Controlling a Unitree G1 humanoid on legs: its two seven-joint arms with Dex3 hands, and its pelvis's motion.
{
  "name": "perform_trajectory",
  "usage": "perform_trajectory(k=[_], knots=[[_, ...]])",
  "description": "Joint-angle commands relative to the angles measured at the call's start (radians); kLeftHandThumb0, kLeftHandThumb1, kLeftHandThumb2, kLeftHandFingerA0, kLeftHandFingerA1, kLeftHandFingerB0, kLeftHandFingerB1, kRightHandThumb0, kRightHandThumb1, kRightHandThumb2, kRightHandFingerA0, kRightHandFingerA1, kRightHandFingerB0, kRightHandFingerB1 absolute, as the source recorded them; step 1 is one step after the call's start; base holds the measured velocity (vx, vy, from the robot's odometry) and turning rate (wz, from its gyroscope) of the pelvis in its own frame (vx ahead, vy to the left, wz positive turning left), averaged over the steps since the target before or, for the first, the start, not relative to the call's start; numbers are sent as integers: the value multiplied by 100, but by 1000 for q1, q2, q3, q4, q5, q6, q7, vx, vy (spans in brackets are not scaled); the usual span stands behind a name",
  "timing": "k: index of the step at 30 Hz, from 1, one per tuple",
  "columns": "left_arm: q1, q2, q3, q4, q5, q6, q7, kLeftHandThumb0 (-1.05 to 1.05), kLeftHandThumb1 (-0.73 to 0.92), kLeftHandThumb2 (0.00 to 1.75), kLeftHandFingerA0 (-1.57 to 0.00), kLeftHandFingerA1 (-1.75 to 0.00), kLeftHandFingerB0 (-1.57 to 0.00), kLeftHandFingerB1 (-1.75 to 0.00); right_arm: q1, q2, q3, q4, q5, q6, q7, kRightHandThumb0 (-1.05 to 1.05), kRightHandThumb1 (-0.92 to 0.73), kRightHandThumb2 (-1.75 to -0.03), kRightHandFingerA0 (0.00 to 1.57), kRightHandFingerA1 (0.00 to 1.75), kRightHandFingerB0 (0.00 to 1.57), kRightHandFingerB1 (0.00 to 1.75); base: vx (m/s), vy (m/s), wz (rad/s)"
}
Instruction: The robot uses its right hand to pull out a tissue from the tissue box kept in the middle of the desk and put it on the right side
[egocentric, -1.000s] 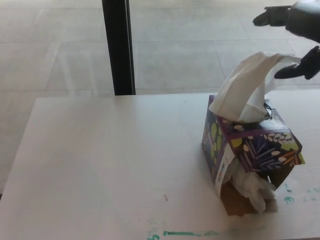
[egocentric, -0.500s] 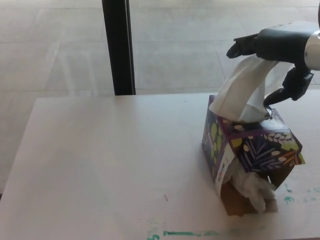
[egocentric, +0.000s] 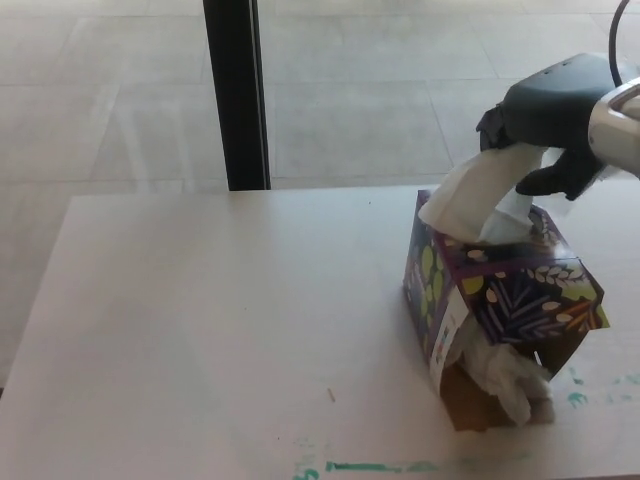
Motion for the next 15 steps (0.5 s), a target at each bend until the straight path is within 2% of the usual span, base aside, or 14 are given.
perform_trajectory(k=[1, 2, 3, 4, 5, 6, 7, 9, 11, 12, 13, 14, 15], knots=[[8, 18, -8, -10, 8, -19, 10, -62, 80, 64, -60, -53, -47, -41, 70, -43, -20, 49, -137, -185, -430, -25, -66, -76, 85, 175, 77, 118, 0, 0, 0], [7, 18, -6, -13, 5, -11, 9, -62, 80, 64, -60, -53, -45, -40, 78, -44, -26, 47, -128, -206, -446, -24, -66, -78, 88, 175, 75, 129, 0, 0, 0], [7, 18, -5, -15, 4, -7, 8, -62, 80, 64, -60, -53, -45, -40, 81, -44, -28, 48, -125, -217, -454, -24, -66, -78, 88, 175, 75, 129, 0, 0, 0], [10, 18, -3, -20, 0, -9, 3, -62, 80, 64, -59, -57, -45, -41, 86, -44, -28, 37, -126, -212, -446, -27, -69, -78, 86, 175, 69, 139, 0, 0, 0], [8, 17, -1, -13, -1, -10, 5, -62, 80, 64, -60, -56, -45, -40, 93, -43, -30, 28, -127, -207, -449, -27, -60, -84, 112, 162, 80, 119, 0, 0, 0], [7, 17, -1, -10, 0, -10, 6, -62, 80, 64, -60, -56, -45, -40, 95, -42, -31, 27, -128, -206, -453, -27, -60, -84, 112, 162, 80, 119, 0, 0, 0], [9, 17, 2, -11, -4, -16, 1, -65, 80, 64, -60, -58, -46, -42, 99, -40, -39, 18, -118, -204, -444, -28, -64, -80, 85, 175, 70, 138, 0, 0, 0], [16, 16, 8, -20, -12, -21, -6, -65, 81, 64, -59, -58, -46, -42, 110, -31, -60, 5, -93, -197, -430, -27, -62, -83, 84, 175, 70, 143, 0, 0, 0], [15, 18, 3, -17, -5, -27, -6, -67, 82, 64, -56, -54, -46, -42, 118, -30, -65, -3, -97, -192, -434, -29, -64, -75, 83, 175, 70, 140, 0, 0, 0], [14, 19, 2, -14, -4, -31, -8, -66, 65, 103, -51, -64, -39, -55, 123, -30, -73, -11, -90, -196, -427, -29, -66, -73, 84, 175, 72, 133, 0, 0, 0], [15, 19, 2, -14, -5, -35, -12, -66, 65, 103, -51, -64, -39, -55, 127, -31, -77, -18, -86, -194, -418, -29, -66, -73, 84, 175, 72, 133, 0, 0, 0], [14, 19, 4, -12, -7, -33, -12, -67, 65, 103, -51, -64, -40, -55, 132, -31, -81, -25, -87, -190, -414, -29, -66, -69, 83, 175, 77, 121, 0, 0, 0], [12, 18, 6, -10, -10, -32, -14, -68, 84, 66, -55, -54, -44, -41, 140, -25, -92, -24, -75, -192, -413, -30, -67, -65, 84, 174, 82, 106, 0, 0, 0]])
